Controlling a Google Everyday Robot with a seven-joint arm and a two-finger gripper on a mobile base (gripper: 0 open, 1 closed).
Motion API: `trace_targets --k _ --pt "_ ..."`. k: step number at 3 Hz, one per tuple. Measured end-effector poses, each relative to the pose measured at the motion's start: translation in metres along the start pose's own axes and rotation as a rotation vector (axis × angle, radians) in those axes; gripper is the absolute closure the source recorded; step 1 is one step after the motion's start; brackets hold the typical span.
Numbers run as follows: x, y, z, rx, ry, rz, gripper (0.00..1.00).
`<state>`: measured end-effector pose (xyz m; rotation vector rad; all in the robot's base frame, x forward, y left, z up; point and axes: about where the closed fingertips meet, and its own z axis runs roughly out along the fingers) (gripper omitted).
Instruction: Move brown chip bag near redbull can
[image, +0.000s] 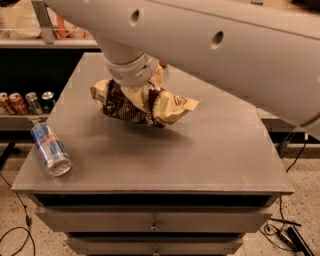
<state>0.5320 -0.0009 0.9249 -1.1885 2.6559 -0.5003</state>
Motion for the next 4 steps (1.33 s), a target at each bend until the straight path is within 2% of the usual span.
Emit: trace_targets --k 1,4 --pt "-0.022 0.023 -0.002 0.007 -0.014 0.022 1.0" --pt "-0.031 0.049 -0.004 -0.032 -0.057 0.034 1.0"
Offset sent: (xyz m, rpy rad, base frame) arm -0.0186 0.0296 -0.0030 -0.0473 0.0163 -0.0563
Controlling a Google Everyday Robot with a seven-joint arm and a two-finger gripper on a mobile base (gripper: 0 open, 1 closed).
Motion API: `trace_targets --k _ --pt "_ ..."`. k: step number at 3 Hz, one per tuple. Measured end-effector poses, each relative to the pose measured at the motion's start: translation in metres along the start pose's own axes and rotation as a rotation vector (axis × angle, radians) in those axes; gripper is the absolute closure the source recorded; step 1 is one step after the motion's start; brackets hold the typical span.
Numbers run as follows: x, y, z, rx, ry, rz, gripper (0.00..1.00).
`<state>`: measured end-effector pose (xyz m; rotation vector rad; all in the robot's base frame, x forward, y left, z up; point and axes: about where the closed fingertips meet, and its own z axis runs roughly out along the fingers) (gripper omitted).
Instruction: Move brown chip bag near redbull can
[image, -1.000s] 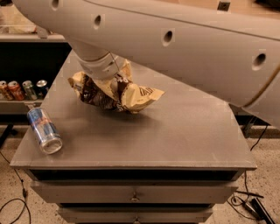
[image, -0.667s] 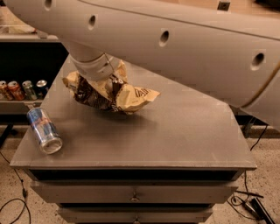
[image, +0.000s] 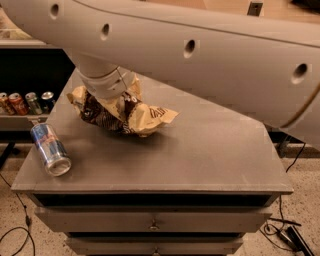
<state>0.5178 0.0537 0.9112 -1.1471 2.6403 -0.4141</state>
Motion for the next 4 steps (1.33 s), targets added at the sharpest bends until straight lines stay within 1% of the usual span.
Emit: trace_targets --k 2,3,4 --pt "0.013 0.0 0.019 -0.038 0.003 0.037 1.0" --pt "0.019 0.004 0.031 -0.076 0.004 0.048 1.0" --pt "0.018 0.003 0.03 -0.078 0.004 0.048 1.0"
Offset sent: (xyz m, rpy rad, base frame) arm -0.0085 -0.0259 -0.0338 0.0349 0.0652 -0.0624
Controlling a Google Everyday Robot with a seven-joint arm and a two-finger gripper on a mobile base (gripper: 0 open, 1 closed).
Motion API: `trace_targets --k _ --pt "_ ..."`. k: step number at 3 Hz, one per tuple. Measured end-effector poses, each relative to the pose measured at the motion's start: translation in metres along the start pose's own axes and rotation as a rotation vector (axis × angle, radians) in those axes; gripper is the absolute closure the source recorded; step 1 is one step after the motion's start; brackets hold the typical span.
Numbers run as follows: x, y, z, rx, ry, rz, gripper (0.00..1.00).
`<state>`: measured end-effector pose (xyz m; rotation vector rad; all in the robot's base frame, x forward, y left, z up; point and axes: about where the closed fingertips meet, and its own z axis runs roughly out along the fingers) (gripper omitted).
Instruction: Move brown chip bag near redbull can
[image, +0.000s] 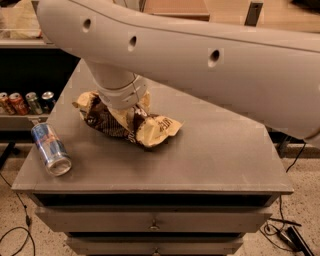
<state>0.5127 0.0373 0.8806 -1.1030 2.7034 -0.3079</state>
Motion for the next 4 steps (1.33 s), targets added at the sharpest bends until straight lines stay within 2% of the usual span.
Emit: trace_targets --k 1,2,3,4 --pt "0.0 0.0 0.0001 0.0 0.0 0.0 1.0" --pt "-0.0006 0.0004 0.0002 -0.011 0.0 -0.001 0.83" --pt "-0.0007 0.0001 -0.0003 -0.011 0.0 -0.001 0.58" --pt "-0.0032 0.0013 0.0056 -0.044 0.0 -0.005 0.36"
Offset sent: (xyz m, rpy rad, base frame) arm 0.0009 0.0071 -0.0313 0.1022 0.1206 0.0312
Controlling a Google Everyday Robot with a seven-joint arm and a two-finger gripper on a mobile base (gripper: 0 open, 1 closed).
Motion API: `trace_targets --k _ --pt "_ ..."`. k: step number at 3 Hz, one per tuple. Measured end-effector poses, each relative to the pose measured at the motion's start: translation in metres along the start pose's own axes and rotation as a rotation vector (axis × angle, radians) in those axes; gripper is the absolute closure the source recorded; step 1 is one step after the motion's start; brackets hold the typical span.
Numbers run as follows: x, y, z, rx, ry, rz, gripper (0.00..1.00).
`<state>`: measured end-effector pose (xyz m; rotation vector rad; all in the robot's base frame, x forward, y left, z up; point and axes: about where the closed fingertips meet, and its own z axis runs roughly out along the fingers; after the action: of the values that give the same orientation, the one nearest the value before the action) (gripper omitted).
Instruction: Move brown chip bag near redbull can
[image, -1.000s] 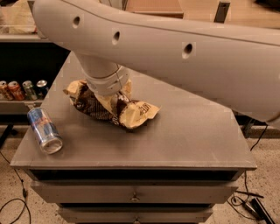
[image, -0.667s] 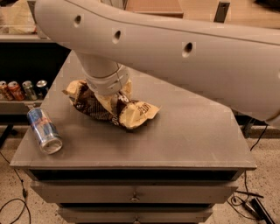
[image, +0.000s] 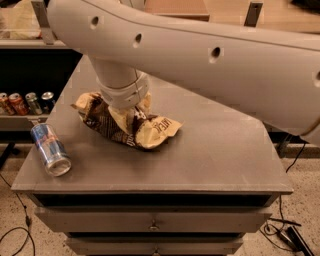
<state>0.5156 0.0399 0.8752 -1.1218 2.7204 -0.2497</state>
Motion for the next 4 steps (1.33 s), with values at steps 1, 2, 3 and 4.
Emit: trace_targets --k 1,2,3,4 --pt "0.0 0.0 -0.001 0.0 0.0 0.0 0.12" --pt "-0.003 0.001 0.012 -0.065 0.01 -0.001 0.0" --pt "-0.003 0.0 0.024 -0.122 0.031 -0.003 0.0" --pt "-0.002 -0.004 0.028 -0.146 0.05 -0.005 0.0"
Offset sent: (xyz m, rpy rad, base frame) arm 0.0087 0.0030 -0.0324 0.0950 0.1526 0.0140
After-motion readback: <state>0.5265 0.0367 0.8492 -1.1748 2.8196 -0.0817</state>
